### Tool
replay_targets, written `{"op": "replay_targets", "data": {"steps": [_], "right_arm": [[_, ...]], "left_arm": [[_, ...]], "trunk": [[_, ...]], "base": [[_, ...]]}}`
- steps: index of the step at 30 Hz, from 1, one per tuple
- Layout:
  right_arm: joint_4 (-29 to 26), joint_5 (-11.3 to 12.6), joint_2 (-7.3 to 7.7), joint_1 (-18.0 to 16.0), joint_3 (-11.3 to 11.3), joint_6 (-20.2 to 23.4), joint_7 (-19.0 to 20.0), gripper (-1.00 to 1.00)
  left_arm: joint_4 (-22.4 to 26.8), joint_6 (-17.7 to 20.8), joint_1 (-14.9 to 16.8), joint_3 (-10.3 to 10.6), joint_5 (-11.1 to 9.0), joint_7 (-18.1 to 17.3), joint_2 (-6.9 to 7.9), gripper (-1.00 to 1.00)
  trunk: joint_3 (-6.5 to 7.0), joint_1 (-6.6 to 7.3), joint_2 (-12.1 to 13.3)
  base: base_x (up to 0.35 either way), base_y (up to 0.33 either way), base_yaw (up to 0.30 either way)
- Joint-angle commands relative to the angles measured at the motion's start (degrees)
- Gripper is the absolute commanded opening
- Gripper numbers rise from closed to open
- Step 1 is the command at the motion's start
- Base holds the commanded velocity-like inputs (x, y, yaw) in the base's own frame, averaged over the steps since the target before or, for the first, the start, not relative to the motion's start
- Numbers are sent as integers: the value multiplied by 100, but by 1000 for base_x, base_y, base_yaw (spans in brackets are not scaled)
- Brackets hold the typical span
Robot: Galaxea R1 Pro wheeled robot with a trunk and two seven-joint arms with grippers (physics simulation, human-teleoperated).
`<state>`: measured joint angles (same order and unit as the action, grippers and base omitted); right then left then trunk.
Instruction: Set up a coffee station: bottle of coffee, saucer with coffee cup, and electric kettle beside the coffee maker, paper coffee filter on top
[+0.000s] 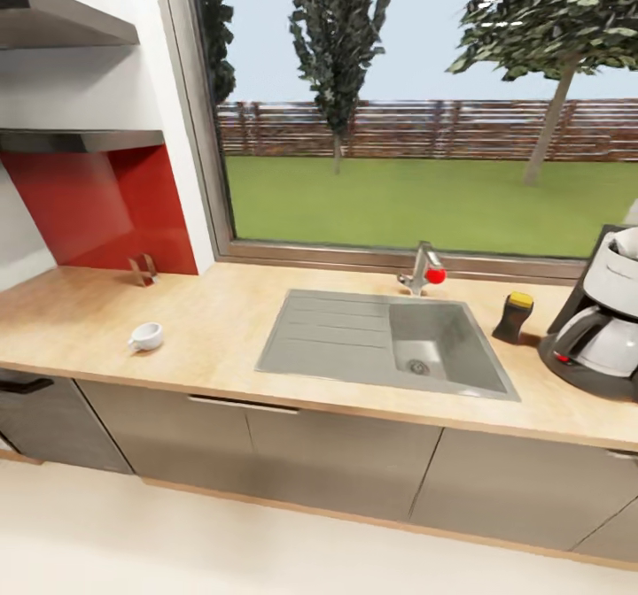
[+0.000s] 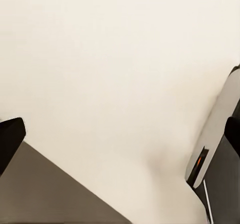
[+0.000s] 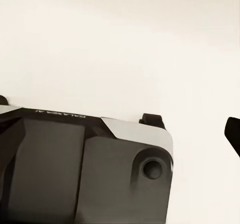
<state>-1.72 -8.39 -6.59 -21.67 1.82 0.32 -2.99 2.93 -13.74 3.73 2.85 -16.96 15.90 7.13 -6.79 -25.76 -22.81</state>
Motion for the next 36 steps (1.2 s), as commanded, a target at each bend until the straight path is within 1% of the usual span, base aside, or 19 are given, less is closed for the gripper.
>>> {"op": "replay_targets", "data": {"steps": [1, 26, 36], "right_arm": [[2, -57, -1, -4, 21, 3, -26, 100], [-3, -57, -4, -4, 20, 3, -26, 100], [1, -57, -1, -4, 22, 3, -32, 100]], "left_arm": [[-3, -13, 5, 32, -35, 9, 0, 100], [21, -15, 5, 32, -36, 1, 7, 100], [31, -6, 5, 38, -36, -8, 0, 100]], "trunk": [[-16, -3, -12], [-132, -3, -12], [-181, -3, -12]], "base": [[0, 304, 267], [1, 304, 267], [116, 304, 263]]}}
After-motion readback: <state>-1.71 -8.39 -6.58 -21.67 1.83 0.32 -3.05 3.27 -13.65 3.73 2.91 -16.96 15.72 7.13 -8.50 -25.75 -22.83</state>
